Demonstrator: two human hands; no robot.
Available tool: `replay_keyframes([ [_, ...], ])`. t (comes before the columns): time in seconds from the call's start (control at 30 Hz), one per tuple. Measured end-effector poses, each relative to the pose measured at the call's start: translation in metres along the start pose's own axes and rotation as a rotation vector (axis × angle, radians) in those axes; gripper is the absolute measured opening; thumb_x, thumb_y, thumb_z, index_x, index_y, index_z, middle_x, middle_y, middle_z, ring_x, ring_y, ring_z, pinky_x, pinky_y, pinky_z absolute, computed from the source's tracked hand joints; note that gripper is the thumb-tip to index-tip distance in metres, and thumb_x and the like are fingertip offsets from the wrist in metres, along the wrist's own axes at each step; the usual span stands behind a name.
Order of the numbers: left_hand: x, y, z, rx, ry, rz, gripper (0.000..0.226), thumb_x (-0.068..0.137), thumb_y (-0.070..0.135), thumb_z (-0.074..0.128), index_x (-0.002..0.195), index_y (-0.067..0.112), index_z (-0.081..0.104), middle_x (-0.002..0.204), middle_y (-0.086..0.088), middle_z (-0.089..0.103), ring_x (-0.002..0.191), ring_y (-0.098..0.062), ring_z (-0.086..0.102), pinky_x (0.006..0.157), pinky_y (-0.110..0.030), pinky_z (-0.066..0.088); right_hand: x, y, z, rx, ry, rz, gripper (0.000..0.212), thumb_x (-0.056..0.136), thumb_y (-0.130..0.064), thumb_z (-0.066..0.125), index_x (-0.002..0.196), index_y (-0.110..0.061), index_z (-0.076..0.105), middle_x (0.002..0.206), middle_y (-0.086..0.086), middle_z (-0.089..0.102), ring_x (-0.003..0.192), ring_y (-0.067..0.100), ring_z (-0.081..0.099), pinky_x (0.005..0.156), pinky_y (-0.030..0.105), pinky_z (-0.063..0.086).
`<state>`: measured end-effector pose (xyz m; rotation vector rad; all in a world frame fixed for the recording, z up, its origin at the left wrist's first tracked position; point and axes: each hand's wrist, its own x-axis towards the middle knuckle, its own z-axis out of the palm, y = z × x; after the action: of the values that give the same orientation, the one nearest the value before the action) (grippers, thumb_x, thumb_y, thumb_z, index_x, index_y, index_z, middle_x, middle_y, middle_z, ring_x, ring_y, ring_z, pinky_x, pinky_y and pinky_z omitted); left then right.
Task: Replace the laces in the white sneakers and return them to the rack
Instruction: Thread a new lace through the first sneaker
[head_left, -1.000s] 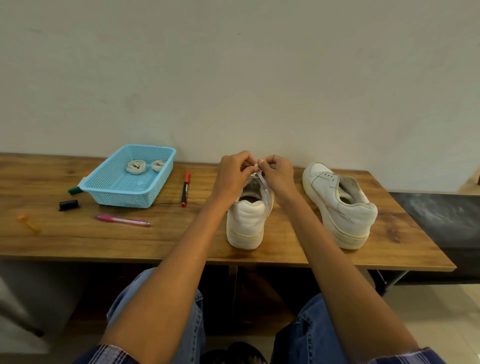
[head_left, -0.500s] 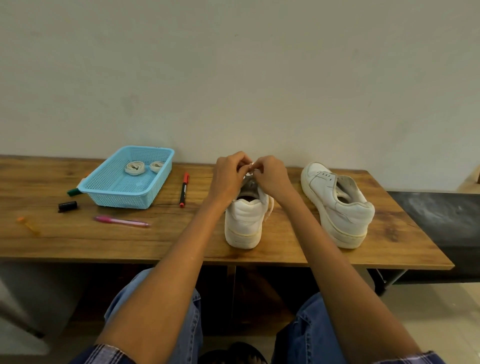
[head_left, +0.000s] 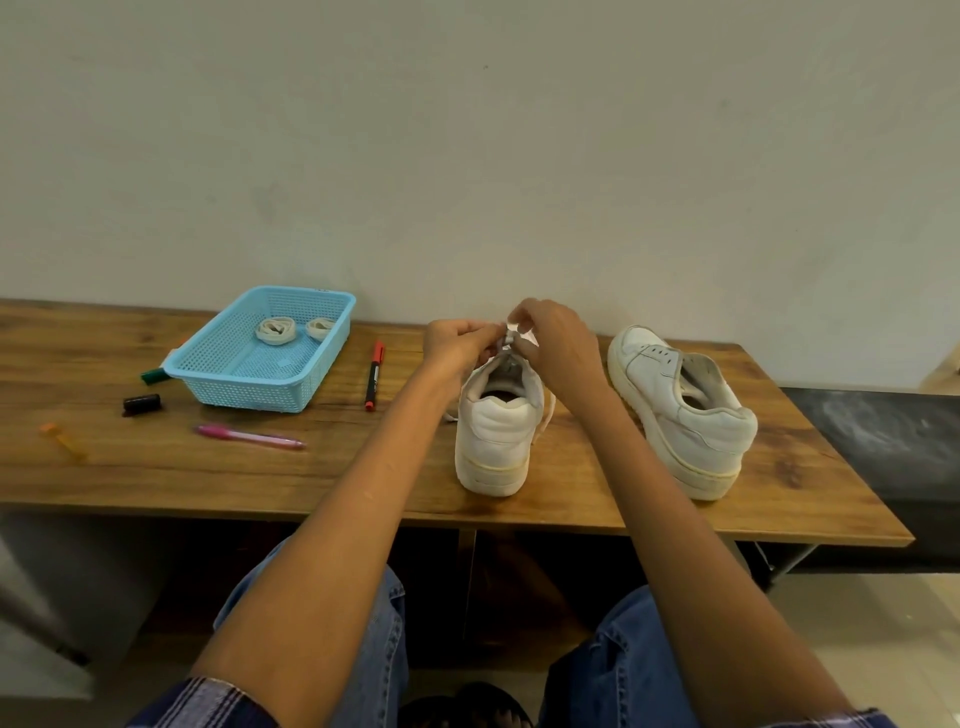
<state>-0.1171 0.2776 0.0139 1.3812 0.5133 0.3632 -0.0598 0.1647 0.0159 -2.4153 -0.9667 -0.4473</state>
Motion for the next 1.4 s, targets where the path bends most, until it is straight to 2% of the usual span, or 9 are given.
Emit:
replay_keyframes([
  [0.1, -0.003, 0.003, -0.001, -0.105, -0.028, -0.107, 0.01, 0.085, 0.005, 0.066, 0.077, 0.002, 0.061, 0.067, -0.01, 0.055, 0.05, -0.014, 0.05, 0.045, -0.017, 0.047, -0.004, 0.002, -0.003, -0.021, 0.053, -0.138, 0.017, 0.091, -0.018, 0.06, 0.106, -0.01, 0.064, 0.105, 0.006, 0.062, 0.097, 0.02, 0.053, 0.068, 0.025, 0.038],
  [0.3, 0.0, 0.006, -0.002, -0.116, -0.039, -0.182, 0.011, 0.084, 0.007, 0.067, 0.077, 0.003, 0.06, 0.064, -0.007, 0.058, 0.039, -0.008, 0.051, 0.038, -0.014, 0.043, -0.009, 0.003, 0.007, 0.013, 0.222, -0.18, 0.007, 0.085, -0.012, 0.063, 0.084, -0.007, 0.068, 0.087, 0.006, 0.066, 0.08, 0.022, 0.059, 0.056, 0.028, 0.041],
  [0.47, 0.005, 0.007, -0.003, -0.194, -0.073, -0.281, 0.016, 0.09, 0.002, 0.055, 0.076, 0.006, 0.06, 0.048, 0.0, 0.06, 0.039, -0.006, 0.053, 0.04, -0.013, 0.044, -0.007, -0.008, 0.008, 0.418, 0.262, 0.211, 0.008, 0.082, -0.018, 0.069, 0.08, -0.01, 0.07, 0.077, -0.002, 0.067, 0.071, 0.01, 0.059, 0.067, 0.023, 0.047],
  [0.6, 0.01, 0.001, -0.008, -0.134, 0.035, -0.281, 0.015, 0.09, -0.001, 0.053, 0.099, 0.0, 0.064, 0.07, -0.003, 0.063, 0.044, -0.006, 0.061, 0.042, -0.017, 0.049, -0.009, 0.003, -0.004, 0.721, 0.194, 0.578, 0.015, 0.08, -0.005, 0.061, 0.066, -0.009, 0.063, 0.065, 0.002, 0.061, 0.058, 0.01, 0.051, 0.056, 0.022, 0.044],
  [0.7, 0.008, -0.006, -0.009, 0.028, 0.103, -0.218, 0.011, 0.091, 0.001, 0.055, 0.096, 0.0, 0.065, 0.074, -0.003, 0.064, 0.053, -0.007, 0.062, 0.044, -0.017, 0.049, -0.016, 0.018, -0.009, 0.818, -0.046, 0.869, 0.013, 0.083, -0.002, 0.06, 0.071, -0.005, 0.063, 0.063, 0.005, 0.056, 0.052, 0.011, 0.042, 0.047, 0.02, 0.036],
  [0.87, 0.003, -0.001, -0.009, 0.362, -0.075, -0.04, 0.03, 0.099, 0.013, 0.04, 0.075, 0.013, 0.058, 0.074, 0.003, 0.058, 0.065, -0.009, 0.051, 0.06, -0.021, 0.039, -0.016, 0.022, -0.012, 0.834, -0.224, 0.709, 0.014, 0.088, -0.003, 0.055, 0.076, -0.005, 0.064, 0.07, 0.006, 0.059, 0.058, 0.012, 0.052, 0.048, 0.02, 0.041],
  [1.13, 0.005, 0.009, -0.028, 0.591, -0.312, -0.084, 0.041, 0.088, 0.041, 0.061, 0.121, 0.017, 0.053, 0.11, 0.001, 0.06, 0.092, -0.013, 0.057, 0.09, -0.035, 0.044, -0.009, 0.022, -0.024, 0.648, -0.309, 0.457, 0.005, 0.086, -0.012, 0.065, 0.091, -0.012, 0.063, 0.083, 0.001, 0.065, 0.07, 0.012, 0.061, 0.057, 0.021, 0.048],
  [1.27, 0.006, 0.007, -0.022, 0.616, -0.315, -0.016, 0.032, 0.094, 0.025, 0.054, 0.124, 0.015, 0.048, 0.111, -0.002, 0.056, 0.092, -0.012, 0.053, 0.077, -0.027, 0.043, -0.01, 0.026, -0.024, 0.623, -0.3, 0.375, 0.005, 0.085, -0.011, 0.068, 0.087, -0.013, 0.064, 0.078, 0.002, 0.064, 0.069, 0.011, 0.06, 0.054, 0.016, 0.051],
  [1.4, 0.01, 0.004, -0.017, 0.379, -0.273, -0.045, 0.016, 0.098, 0.016, 0.042, 0.113, 0.013, 0.049, 0.071, 0.003, 0.046, 0.055, -0.008, 0.039, 0.056, -0.021, 0.037, -0.011, 0.028, -0.029, 0.648, -0.309, 0.368, 0.004, 0.086, -0.005, 0.065, 0.09, -0.006, 0.066, 0.075, 0.003, 0.062, 0.064, 0.009, 0.058, 0.053, 0.014, 0.05],
])
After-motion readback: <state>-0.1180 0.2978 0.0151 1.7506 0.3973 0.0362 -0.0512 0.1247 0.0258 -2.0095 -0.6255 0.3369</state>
